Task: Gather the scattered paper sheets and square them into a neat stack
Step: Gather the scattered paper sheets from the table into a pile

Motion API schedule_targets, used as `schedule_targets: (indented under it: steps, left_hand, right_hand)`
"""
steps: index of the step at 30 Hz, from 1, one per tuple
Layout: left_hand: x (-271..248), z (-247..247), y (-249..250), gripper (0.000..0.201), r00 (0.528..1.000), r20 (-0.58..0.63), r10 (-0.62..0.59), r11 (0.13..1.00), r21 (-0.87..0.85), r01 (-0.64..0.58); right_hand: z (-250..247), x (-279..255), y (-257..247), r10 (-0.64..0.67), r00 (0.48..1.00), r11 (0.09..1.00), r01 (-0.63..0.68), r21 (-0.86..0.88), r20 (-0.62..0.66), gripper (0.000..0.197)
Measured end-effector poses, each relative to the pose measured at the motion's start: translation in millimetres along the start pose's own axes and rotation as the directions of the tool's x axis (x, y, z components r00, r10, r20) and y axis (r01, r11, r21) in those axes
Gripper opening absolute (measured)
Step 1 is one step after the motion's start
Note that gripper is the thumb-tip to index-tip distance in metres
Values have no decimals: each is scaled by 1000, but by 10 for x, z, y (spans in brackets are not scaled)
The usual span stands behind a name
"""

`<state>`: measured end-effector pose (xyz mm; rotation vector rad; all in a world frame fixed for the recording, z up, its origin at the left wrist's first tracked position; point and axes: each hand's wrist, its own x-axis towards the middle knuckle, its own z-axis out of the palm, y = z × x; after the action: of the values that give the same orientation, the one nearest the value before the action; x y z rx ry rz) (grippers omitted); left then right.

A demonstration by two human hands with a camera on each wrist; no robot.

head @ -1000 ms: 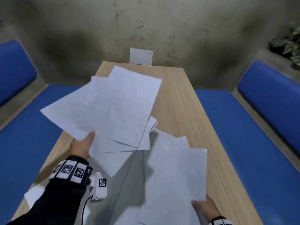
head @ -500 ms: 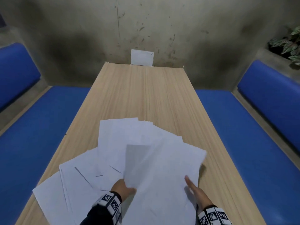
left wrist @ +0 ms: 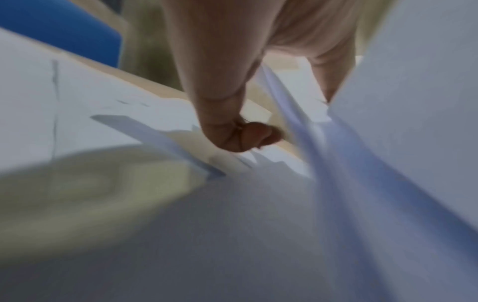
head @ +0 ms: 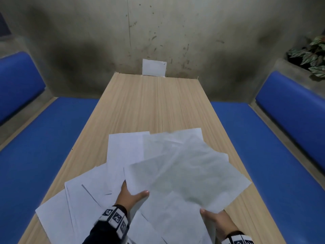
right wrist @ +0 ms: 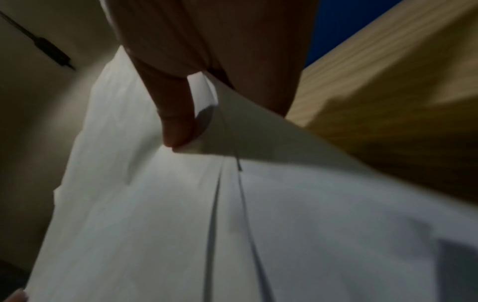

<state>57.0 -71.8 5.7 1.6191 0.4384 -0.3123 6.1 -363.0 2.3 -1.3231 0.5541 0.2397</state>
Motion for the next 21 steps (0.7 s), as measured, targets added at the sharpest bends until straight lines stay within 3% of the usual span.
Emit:
schedule_targets:
  steps: [2, 4, 5, 8, 10, 12, 15, 17, 18, 21]
  left_hand:
    - [8, -53, 50, 115, 996, 87, 22, 989, -151, -8]
    - [-51, -106, 168, 106, 986, 155, 59, 979, -203, -27]
    - [-87, -129, 244, 101, 981, 168, 95, 976, -211, -58]
    - [-260, -204, 568, 85, 964, 162, 212, 963, -202, -178]
    - [-419, -265, 816, 55, 952, 125, 280, 952, -169, -257]
    - [-549, -347, 988, 42, 930, 105, 354, 930, -143, -338]
    - [-649, -414, 1079, 65, 905, 182, 385, 922, -48, -383]
    - [-615, -397, 996, 62, 911, 259, 321, 947, -90, -308]
    - [-589, -374, 935, 67, 917, 277, 287, 958, -97, -270]
    - [-494, -266, 666, 80, 937, 262, 231, 973, -61, -223]
  right_hand:
    - [-20, -15, -50, -34, 999, 999, 33, 29, 30, 85]
    - [-40, -27, -84, -42, 998, 999, 40, 33, 55, 94]
    - [-27, -55, -132, -51, 997, 999, 50, 15, 50, 89]
    - [41, -194, -379, -95, 995, 992, 94, -79, -13, 32]
    - [67, -306, -579, -147, 989, 971, 144, -193, 0, 2]
    - [99, -360, -709, -203, 976, 951, 215, -224, 74, 10]
    - [273, -452, -813, -182, 939, 956, 238, -172, 292, 12]
    - [327, -401, -772, -218, 905, 942, 293, -164, 365, 70]
    - [373, -396, -766, -247, 903, 934, 318, -162, 351, 86]
    - [474, -344, -670, -297, 902, 925, 354, -140, 314, 92]
